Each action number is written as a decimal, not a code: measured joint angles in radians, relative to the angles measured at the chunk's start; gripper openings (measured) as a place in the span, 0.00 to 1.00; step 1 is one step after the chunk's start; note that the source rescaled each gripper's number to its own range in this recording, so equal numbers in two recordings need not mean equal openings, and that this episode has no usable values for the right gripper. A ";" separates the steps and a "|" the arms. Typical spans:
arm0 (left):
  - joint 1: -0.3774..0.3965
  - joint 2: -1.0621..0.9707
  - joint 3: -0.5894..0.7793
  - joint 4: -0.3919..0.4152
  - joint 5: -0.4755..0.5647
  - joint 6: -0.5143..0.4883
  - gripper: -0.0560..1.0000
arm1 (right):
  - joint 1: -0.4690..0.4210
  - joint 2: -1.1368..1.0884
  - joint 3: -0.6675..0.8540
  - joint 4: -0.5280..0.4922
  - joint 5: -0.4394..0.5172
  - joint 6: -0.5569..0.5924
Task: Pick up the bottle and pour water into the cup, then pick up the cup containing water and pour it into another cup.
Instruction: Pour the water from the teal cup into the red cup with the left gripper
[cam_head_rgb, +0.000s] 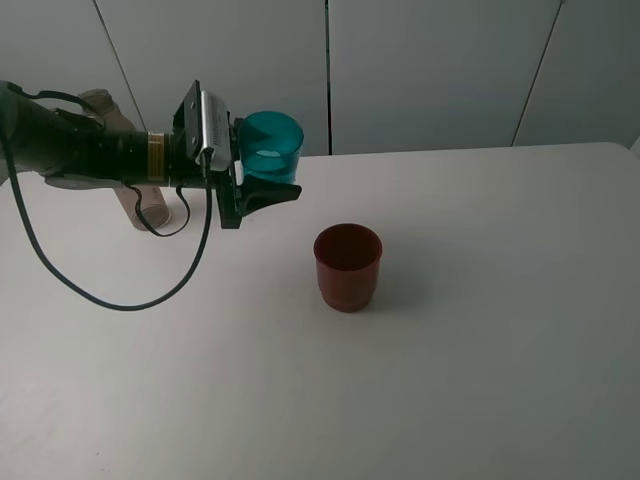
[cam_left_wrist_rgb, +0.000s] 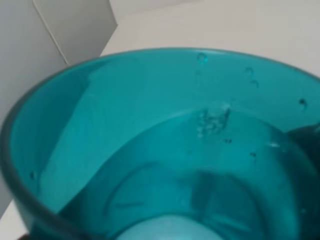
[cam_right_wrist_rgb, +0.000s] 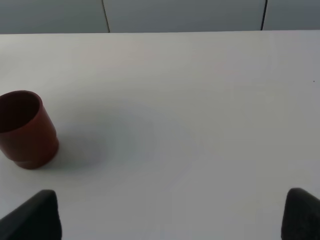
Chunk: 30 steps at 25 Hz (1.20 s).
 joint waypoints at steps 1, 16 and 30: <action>-0.002 -0.002 0.000 0.010 0.000 -0.005 0.09 | 0.000 0.000 0.000 0.000 0.000 0.000; -0.105 -0.037 0.000 0.054 0.188 -0.025 0.09 | 0.000 0.000 0.000 0.000 0.000 0.000; -0.160 -0.088 0.000 0.145 0.304 0.024 0.09 | 0.000 0.000 0.000 0.000 0.000 0.000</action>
